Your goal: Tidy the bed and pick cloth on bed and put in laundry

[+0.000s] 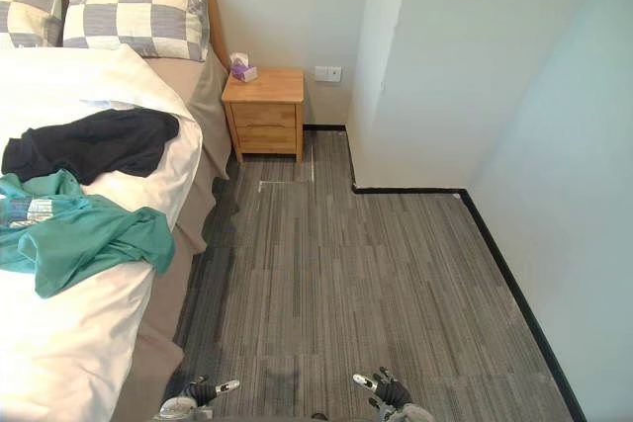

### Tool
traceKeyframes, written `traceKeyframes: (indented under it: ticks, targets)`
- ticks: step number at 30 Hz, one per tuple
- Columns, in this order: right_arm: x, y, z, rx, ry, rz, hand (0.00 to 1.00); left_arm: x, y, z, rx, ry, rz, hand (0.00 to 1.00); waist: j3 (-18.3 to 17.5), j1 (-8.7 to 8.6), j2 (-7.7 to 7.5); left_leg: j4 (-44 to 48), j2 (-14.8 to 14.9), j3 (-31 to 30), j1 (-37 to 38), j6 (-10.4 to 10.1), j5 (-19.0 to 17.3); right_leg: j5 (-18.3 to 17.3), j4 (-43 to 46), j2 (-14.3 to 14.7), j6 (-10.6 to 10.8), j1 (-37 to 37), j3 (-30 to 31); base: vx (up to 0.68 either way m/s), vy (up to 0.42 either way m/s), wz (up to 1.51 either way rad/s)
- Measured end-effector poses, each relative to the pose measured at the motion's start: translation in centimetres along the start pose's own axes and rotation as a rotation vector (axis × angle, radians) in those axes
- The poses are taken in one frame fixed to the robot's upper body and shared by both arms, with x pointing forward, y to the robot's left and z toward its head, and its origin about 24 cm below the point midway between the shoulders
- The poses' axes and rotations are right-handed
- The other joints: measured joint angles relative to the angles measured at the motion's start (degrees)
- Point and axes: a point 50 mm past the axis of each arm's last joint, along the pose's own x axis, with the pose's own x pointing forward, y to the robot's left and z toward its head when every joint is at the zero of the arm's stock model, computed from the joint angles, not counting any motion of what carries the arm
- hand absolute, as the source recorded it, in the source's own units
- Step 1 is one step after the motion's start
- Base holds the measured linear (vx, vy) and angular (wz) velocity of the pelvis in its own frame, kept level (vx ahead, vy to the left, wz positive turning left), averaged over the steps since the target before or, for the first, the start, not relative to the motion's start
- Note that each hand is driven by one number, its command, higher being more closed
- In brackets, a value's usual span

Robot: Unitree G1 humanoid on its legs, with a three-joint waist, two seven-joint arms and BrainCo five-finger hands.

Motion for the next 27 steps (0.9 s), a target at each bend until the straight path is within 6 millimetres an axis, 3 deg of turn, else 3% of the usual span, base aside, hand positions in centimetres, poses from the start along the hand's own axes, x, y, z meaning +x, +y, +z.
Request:
traceKeyframes:
  ticks: [5, 7, 11, 14, 16, 17, 19, 20, 21, 23, 25, 26, 27]
  targets:
    - [0.0, 0.0, 0.1, 0.005, -0.003, -0.001, 0.00, 0.0, 0.4, 0.0, -0.027, -0.022, -0.029, 0.00, 0.13, 0.11, -0.16, 0.10, -0.25, -0.65, -1.35, 0.31, 0.20, -0.92, 0.01, -0.46, 0.44, -0.94, -1.01, 0.00, 0.000, 0.06]
    - [0.0, 0.0, 0.2, 0.031, -0.012, -0.009, 0.00, 0.0, 0.3, 0.2, -0.034, -0.043, -0.051, 0.00, 0.27, 0.17, -0.12, 0.08, -0.54, -2.01, -2.48, 0.61, 0.42, -1.77, 0.03, -0.90, -0.37, -1.48, -2.60, 0.02, 0.004, 0.37]
    - [-0.1, -0.5, 0.0, 0.066, -0.008, -0.030, 0.00, -0.3, 0.3, 1.0, -0.066, -0.132, -0.089, 0.00, 1.00, 1.93, 0.32, 0.22, -0.47, -4.06, -4.12, 0.40, 0.27, -3.07, 0.07, -1.07, -0.27, -2.07, -5.13, 0.07, -0.004, 0.34]
    - [0.0, -0.4, 0.3, 0.064, -0.018, -0.026, 0.00, -0.5, 0.1, 1.6, -0.069, -0.183, -0.120, 0.00, 1.73, 2.47, 0.84, 3.18, 0.50, -3.63, -6.25, -0.56, -1.16, -6.44, 3.72, -0.79, -0.76, -4.35, -5.91, 0.14, -0.027, 0.06]
    - [0.0, -0.1, 1.0, 0.059, -0.045, -0.013, 0.00, -0.7, 0.1, 2.1, -0.080, -0.215, -0.123, 0.00, 3.18, 2.49, 1.04, 9.48, 1.25, -1.26, -7.82, -1.74, -2.65, -10.03, 8.52, -1.52, -1.04, -5.34, -6.46, 0.15, -0.037, -0.12]
    - [0.0, 0.2, 1.3, 0.058, -0.056, -0.003, 0.00, -0.9, 0.4, 2.4, -0.096, -0.241, -0.114, 0.00, 3.51, 2.49, 0.76, 18.00, 1.98, 0.84, -11.07, -2.12, -3.21, -12.49, 12.34, -2.61, -0.90, -6.35, -6.61, 0.21, -0.092, -0.17]
    - [-0.1, 0.5, 1.5, 0.034, -0.071, 0.014, 0.00, -1.2, 0.5, 2.5, -0.139, -0.267, -0.100, 0.00, 3.88, 1.82, 1.06, 37.27, 5.52, 3.12, -18.68, -1.25, -1.51, -13.55, 15.92, -2.50, -1.12, -6.27, -5.94, 0.27, -0.081, -0.30]
    - [-0.1, 0.6, 2.1, 0.008, -0.089, 0.024, 0.00, -1.3, 0.5, 2.4, -0.168, -0.274, -0.092, 0.00, 3.53, 2.54, 1.88, 46.77, 8.04, 3.12, -23.88, -1.21, -1.73, -13.82, 16.14, -1.81, -1.56, -5.21, -4.35, 0.39, 0.005, -0.72]
    - [0.0, 0.9, 2.8, 0.004, -0.111, 0.026, 0.00, -1.4, 0.5, 2.8, -0.176, -0.290, -0.094, 0.00, 3.90, 3.09, 2.16, 49.97, 8.24, 2.81, -26.33, -1.15, -4.22, -14.16, 16.33, -2.11, -2.13, -3.51, -2.08, 0.47, 0.053, -0.84]
    - [0.2, 1.6, 3.4, 0.011, -0.125, 0.038, 0.00, -1.5, 0.3, 3.1, -0.181, -0.301, -0.100, 0.00, 4.38, 3.18, 1.82, 47.73, 7.02, 2.81, -27.60, -1.26, -5.34, -14.41, 16.50, -3.17, -1.70, -1.95, -0.32, 0.34, 0.083, -0.62]
    - [0.5, 2.7, 3.9, 0.031, -0.140, 0.065, 0.00, -1.6, 0.3, 3.6, -0.162, -0.319, -0.101, 0.00, 5.03, 3.53, 0.79, 36.73, 3.58, 3.08, -28.10, -0.80, -5.18, -16.00, 18.09, -6.03, 0.97, -0.45, -0.07, 0.28, 0.122, -0.44]
    - [0.4, 2.8, 3.8, 0.033, -0.138, 0.066, 0.00, -1.6, 0.2, 3.6, -0.161, -0.318, -0.103, 0.00, 4.94, 3.51, 0.93, 32.12, 2.84, 3.02, -27.90, -0.74, -3.77, -16.65, 18.80, -6.47, 1.84, -0.34, -0.19, 0.28, 0.154, -0.44]
    - [0.4, 2.6, 3.7, 0.032, -0.137, 0.068, 0.00, -1.6, -0.2, 3.3, -0.170, -0.307, -0.112, 0.00, 4.24, 3.81, 2.37, 21.52, 2.67, 2.42, -27.49, 0.45, 2.95, -18.63, 20.07, -6.42, 3.63, -0.30, -0.61, 0.24, 0.148, -0.39]
